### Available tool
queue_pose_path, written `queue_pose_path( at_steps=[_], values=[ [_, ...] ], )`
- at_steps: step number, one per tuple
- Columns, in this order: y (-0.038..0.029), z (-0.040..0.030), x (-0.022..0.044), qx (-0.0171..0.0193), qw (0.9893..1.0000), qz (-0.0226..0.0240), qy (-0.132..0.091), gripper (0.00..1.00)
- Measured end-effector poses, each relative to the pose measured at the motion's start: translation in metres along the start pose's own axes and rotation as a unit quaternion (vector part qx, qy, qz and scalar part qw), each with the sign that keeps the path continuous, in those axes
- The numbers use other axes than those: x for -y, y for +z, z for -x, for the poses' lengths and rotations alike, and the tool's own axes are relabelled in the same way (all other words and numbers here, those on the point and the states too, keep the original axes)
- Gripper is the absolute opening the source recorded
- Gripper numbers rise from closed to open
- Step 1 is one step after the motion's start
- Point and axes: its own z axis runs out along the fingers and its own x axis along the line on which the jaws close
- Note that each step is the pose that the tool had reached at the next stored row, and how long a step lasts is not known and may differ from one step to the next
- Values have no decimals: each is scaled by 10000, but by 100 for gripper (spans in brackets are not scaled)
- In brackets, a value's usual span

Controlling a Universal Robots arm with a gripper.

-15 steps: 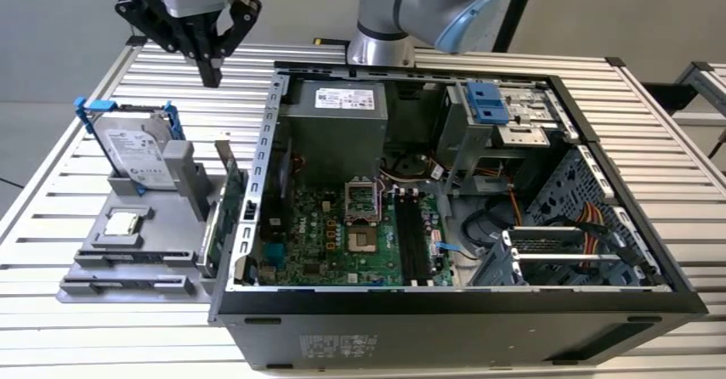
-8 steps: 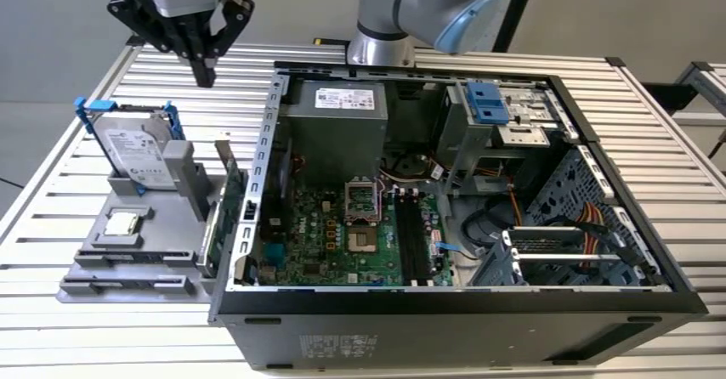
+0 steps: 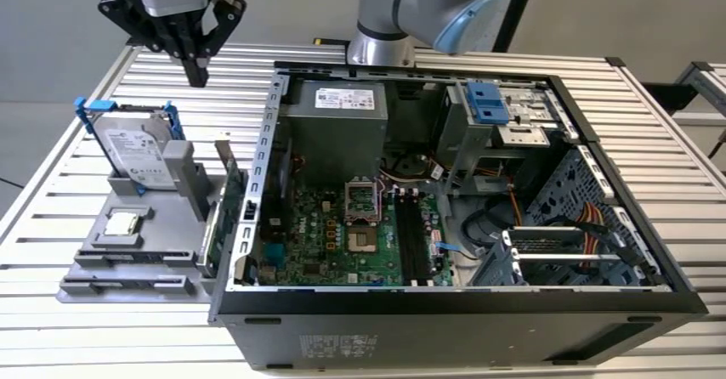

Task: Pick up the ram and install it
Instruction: 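Reach for the ram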

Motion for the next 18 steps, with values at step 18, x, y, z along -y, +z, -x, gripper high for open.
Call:
queue_pose_path(
  at_steps=[18],
  values=[
    [-4, -182, 13, 0, 10000, 0, 0, 0]
  ],
)
